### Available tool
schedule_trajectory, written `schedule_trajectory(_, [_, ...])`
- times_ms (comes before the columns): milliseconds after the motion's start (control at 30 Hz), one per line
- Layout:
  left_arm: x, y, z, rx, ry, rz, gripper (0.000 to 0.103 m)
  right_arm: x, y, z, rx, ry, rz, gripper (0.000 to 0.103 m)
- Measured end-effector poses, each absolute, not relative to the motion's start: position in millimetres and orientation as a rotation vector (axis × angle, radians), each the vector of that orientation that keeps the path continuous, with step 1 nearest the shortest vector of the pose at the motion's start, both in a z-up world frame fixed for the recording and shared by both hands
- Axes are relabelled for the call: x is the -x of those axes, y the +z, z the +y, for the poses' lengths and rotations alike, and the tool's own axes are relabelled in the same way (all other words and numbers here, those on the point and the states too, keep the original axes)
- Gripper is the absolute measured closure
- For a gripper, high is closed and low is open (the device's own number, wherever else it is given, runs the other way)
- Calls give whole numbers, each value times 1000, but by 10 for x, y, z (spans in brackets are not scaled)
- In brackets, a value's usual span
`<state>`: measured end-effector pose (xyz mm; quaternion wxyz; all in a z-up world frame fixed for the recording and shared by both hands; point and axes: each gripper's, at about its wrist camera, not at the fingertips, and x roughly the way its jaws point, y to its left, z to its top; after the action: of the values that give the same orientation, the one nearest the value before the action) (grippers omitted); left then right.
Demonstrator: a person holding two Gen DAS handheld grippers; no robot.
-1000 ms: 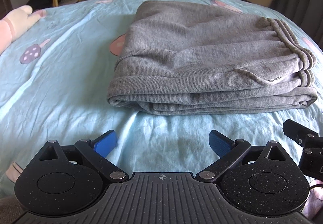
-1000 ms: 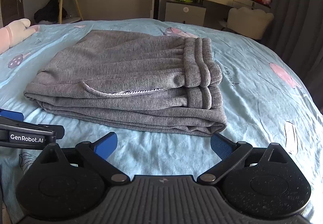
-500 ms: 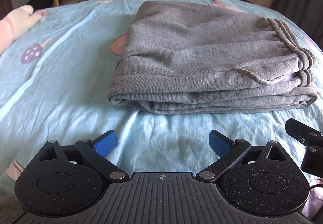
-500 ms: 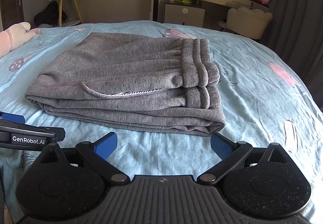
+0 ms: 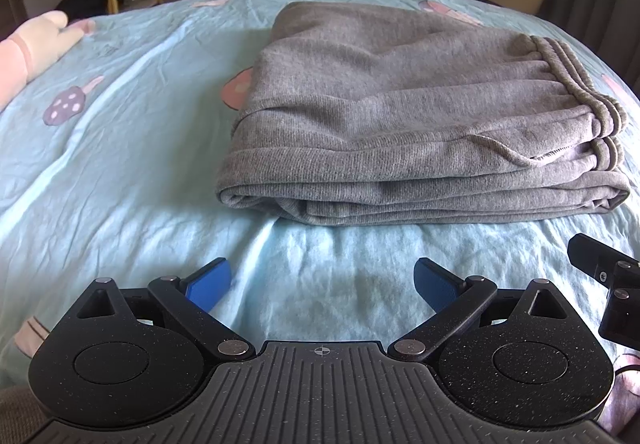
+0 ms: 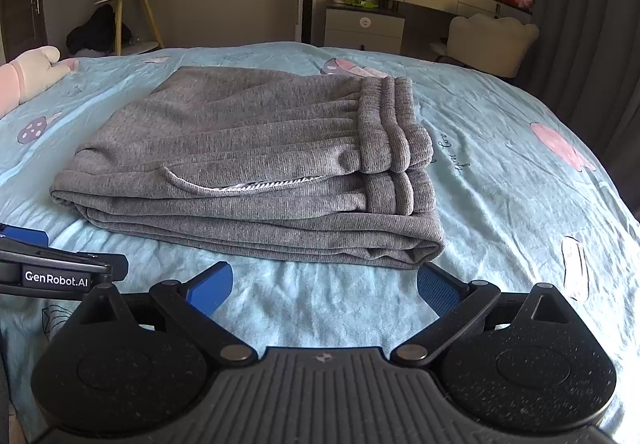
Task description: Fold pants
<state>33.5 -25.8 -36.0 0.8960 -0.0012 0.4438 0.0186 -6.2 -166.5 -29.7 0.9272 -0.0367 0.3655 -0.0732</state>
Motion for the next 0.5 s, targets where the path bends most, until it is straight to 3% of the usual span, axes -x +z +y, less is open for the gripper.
schedule_trajectory(500, [-333, -358, -254, 7, 37, 917, 2, 57, -296, -1682, 58, -152, 751, 4])
